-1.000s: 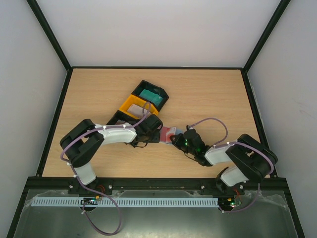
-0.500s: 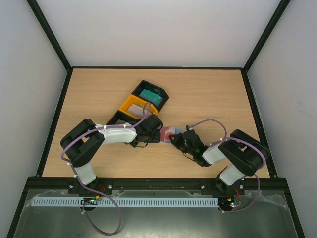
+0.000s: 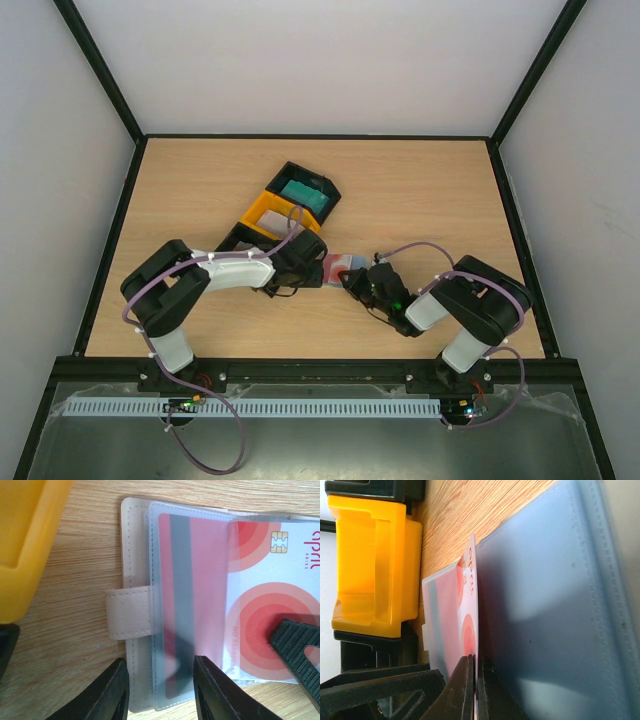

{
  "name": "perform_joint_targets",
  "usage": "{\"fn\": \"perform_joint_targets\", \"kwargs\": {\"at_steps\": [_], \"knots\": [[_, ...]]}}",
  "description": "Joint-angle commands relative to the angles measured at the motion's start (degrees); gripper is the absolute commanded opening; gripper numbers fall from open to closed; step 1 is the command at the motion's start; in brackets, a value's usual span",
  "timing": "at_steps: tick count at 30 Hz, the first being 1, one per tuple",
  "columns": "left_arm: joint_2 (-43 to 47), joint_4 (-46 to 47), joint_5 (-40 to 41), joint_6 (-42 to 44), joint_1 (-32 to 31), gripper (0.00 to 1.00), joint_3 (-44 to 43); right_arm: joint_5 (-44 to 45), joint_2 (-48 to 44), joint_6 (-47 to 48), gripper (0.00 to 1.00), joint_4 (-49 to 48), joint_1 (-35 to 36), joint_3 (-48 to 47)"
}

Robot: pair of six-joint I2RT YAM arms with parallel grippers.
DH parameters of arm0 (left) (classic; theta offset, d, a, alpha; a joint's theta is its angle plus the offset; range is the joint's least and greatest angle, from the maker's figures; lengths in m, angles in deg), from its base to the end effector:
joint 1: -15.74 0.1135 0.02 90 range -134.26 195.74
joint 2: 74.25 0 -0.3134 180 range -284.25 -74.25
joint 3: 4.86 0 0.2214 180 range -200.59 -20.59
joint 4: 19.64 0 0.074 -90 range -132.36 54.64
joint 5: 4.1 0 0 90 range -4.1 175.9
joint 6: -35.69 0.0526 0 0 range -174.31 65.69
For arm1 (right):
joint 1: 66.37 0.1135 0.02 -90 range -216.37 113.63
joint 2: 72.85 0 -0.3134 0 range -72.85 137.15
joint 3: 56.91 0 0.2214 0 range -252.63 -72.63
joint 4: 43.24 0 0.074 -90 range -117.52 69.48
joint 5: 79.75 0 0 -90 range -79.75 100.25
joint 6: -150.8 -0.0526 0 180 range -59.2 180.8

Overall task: Put the credit cards into the card holder
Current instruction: Insert the credit card into the card holder.

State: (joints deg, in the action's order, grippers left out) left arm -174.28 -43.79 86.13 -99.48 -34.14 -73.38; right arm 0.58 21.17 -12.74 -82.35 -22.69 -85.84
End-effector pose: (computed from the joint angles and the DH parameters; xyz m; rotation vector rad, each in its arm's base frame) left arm 0.2159 -0.2558 0.2019 0.1080 2.6675 -0.6048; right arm 0.1735 0.1779 0.1702 0.4842 2.2970 1.3542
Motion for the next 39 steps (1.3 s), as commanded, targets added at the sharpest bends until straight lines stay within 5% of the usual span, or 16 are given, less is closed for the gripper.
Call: {"fn": "perform_joint_targets", "kwargs": {"at_steps": [1,13,30,39], "knots": [[-1.0,1.0,-2.2,0.6,0.1,0.37,1.5,-2.9,1.4,0.3,0.02,3.4,1.4,1.5],[-0.9,0.9,-2.0,0.6,0.1,0.42,1.5,-3.6,0.2,-0.2,0.02,10.5,1.4,2.0],[-1.0,1.6,-3.0,0.3,0.1,0.41,1.5,-3.2,2.1,1.5,0.03,6.8,1.4,-0.3],[0.9,0.4,-5.1,0.9,0.1,0.45,0.6,0.6,-9.5,7.0,0.39,25.2,1.4,-4.1]]}}
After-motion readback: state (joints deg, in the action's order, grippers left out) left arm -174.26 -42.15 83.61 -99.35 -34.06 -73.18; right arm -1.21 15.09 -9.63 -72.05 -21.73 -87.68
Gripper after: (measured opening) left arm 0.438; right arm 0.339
